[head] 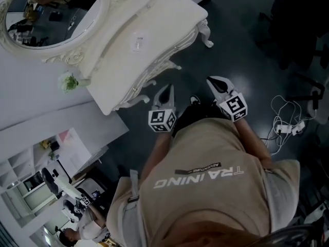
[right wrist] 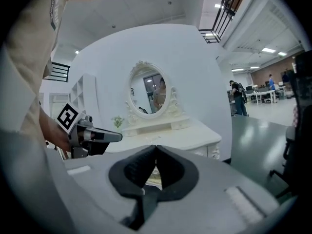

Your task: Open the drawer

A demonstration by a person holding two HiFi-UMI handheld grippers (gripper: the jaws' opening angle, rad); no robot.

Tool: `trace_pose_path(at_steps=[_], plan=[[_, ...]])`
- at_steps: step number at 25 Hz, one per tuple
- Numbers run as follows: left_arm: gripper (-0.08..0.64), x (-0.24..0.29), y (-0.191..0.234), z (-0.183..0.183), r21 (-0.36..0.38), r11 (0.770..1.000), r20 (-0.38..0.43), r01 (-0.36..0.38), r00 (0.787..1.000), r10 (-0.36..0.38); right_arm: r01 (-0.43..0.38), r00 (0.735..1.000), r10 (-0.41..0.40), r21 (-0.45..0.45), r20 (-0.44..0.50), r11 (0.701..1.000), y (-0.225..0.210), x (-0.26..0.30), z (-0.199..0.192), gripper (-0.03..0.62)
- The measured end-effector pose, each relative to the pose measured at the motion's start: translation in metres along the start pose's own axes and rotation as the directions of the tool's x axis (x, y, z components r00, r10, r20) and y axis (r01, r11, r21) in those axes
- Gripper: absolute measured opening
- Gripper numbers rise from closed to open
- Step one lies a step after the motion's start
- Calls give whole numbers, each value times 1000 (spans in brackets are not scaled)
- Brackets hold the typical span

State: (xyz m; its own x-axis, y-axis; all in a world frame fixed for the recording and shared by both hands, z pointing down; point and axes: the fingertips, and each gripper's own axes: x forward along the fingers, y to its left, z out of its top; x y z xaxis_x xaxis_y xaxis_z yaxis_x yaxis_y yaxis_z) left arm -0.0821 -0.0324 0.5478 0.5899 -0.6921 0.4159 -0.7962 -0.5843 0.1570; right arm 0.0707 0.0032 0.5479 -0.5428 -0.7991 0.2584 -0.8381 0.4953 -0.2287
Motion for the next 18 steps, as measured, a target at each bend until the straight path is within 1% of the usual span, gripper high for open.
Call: trace_pose_path(at_steps=[3,6,10,13,15,18], plan=[[8,20,17,0,-9,1000,-16,-3,1000,3,2,1000,-2,-4,-19,1000,-12,18,1,3],[8,44,34,2,-20,1000,-18,19,1000,-19,12,999,-13,-33,-39,999,-23,37,8,3],[8,73,61,11,-10,999,-23,40,999,-40,25,998,-29,-72,-56,997,-37,71,36,3],[8,91,83,22,-13,998,-16,56,998,-56,28,997,-36,-122,-61,992,-43,102,59,3],[8,105,97,27,-15,997,-16,80,997,-80,37,997,-47,-148,-67,988,-46,124,68,3],[8,124,115,28,-4,993,-36,116,993,-117,35,996,-44,-123,-76,992,-44,153,66,3]])
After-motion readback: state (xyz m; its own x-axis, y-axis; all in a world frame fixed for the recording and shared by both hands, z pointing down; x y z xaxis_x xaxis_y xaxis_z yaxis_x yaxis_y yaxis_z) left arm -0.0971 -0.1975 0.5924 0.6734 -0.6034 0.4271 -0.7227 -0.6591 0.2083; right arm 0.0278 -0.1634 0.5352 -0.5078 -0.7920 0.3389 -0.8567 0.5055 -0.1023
